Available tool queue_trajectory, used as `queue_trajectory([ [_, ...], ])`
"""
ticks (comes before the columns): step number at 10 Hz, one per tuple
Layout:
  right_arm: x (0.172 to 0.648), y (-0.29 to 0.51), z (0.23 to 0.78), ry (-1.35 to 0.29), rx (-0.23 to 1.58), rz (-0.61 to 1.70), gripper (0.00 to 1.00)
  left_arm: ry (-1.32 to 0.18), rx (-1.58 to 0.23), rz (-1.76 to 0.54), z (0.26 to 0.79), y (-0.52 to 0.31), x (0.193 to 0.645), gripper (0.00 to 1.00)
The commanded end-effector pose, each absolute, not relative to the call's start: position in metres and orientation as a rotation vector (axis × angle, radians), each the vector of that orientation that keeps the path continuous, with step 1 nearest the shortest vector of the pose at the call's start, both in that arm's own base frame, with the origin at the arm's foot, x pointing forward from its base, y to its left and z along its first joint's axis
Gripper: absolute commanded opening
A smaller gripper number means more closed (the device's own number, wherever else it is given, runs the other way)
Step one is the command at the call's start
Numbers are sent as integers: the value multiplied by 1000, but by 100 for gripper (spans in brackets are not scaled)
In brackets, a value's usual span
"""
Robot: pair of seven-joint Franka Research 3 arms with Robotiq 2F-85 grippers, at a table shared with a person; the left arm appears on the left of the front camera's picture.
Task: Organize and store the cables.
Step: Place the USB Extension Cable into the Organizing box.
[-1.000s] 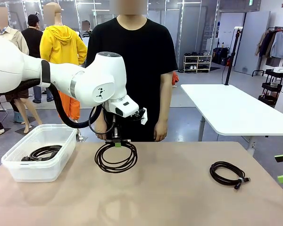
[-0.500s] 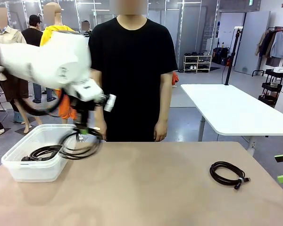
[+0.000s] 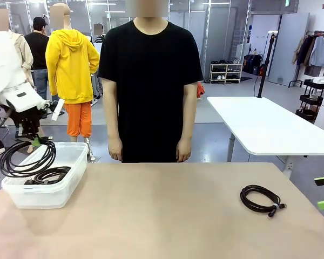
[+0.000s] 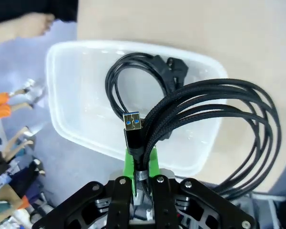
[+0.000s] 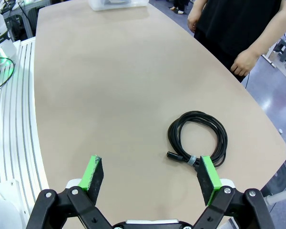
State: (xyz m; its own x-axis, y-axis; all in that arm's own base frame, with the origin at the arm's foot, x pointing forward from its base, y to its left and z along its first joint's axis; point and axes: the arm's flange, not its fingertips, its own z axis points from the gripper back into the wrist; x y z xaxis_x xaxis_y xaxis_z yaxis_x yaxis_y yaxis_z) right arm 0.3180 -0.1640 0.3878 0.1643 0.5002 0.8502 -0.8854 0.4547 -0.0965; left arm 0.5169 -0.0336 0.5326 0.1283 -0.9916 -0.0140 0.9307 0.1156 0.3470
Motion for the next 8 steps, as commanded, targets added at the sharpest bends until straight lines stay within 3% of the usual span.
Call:
queue_trajectory([
  [1, 319, -162, 389, -968, 488, 1018, 100, -298, 283, -1322, 515, -32, 552, 13],
  [3, 319, -162, 389, -968, 488, 1018, 100, -318, 215, -1232, 491, -16, 585, 13],
  [8, 319, -162, 389, -968, 488, 1018, 100, -138, 109, -1166, 443, -12, 632, 17],
])
